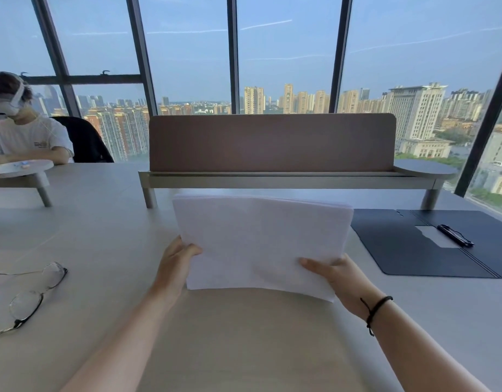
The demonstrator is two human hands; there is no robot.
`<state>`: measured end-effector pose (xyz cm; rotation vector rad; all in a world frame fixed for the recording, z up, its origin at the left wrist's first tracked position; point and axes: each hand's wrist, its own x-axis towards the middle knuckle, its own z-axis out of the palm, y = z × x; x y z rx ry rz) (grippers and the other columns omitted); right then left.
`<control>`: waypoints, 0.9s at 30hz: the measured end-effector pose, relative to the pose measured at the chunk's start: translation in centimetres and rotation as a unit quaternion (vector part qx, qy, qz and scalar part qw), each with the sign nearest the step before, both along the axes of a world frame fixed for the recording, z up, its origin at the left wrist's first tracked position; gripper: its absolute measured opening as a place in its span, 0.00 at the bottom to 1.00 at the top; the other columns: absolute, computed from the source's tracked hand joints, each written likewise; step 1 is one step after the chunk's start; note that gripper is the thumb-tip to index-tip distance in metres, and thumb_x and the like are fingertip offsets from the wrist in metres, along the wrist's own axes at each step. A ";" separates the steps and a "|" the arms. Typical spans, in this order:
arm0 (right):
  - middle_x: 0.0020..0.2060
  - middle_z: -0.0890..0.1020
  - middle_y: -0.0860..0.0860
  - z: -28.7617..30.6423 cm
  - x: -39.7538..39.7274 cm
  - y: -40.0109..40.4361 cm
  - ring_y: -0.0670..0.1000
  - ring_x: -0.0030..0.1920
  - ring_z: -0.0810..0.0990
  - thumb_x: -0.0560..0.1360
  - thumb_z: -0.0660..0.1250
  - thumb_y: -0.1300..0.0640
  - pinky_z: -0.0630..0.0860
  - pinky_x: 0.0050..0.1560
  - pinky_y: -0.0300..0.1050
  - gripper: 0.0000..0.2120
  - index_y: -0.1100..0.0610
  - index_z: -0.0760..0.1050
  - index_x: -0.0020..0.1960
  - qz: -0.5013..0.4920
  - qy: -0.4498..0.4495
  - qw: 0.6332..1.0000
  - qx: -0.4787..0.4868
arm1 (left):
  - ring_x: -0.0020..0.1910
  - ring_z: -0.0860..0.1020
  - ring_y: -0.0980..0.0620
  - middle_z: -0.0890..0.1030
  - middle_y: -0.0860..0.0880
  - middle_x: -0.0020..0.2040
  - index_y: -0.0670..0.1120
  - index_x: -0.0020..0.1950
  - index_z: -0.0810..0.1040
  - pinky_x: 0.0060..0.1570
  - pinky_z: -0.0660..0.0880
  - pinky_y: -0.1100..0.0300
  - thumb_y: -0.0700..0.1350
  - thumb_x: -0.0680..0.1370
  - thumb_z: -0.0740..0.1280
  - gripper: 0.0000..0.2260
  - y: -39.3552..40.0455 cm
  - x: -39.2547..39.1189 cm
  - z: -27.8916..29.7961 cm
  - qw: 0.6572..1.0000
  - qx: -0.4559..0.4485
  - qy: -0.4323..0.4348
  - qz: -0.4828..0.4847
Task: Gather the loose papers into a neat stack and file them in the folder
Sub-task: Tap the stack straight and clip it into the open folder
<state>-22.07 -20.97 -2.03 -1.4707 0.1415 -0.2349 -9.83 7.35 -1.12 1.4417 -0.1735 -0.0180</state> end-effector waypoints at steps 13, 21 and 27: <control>0.49 0.88 0.60 -0.3 0.1 -0.9 0.56 0.44 0.89 0.77 0.71 0.61 0.86 0.43 0.48 0.08 0.64 0.84 0.52 -0.032 0.024 0.999 0.010 | 0.35 0.84 0.49 0.85 0.43 0.41 0.45 0.42 0.85 0.37 0.75 0.58 0.36 0.75 0.65 0.10 0.6 0.3 -1.7 0.996 -0.011 0.076 -0.045; 0.53 0.87 0.63 -0.4 -1.2 -5.0 0.65 0.52 0.86 0.72 0.73 0.57 0.84 0.52 0.58 0.17 0.66 0.82 0.57 -0.039 0.072 0.994 0.072 | 0.39 0.85 0.45 0.87 0.44 0.43 0.43 0.56 0.81 0.45 0.76 0.52 0.45 0.79 0.60 0.13 -3.6 -0.6 -0.6 0.960 -0.141 0.165 -0.178; 0.52 0.87 0.63 -0.2 -2.7 -9.9 0.59 0.44 0.88 0.73 0.71 0.58 0.86 0.42 0.52 0.18 0.67 0.81 0.58 -0.069 0.052 0.987 0.136 | 0.50 0.83 0.43 0.85 0.46 0.53 0.52 0.58 0.83 0.45 0.76 0.52 0.64 0.78 0.60 0.21 -11.8 -0.9 0.3 0.913 -0.279 0.197 -0.223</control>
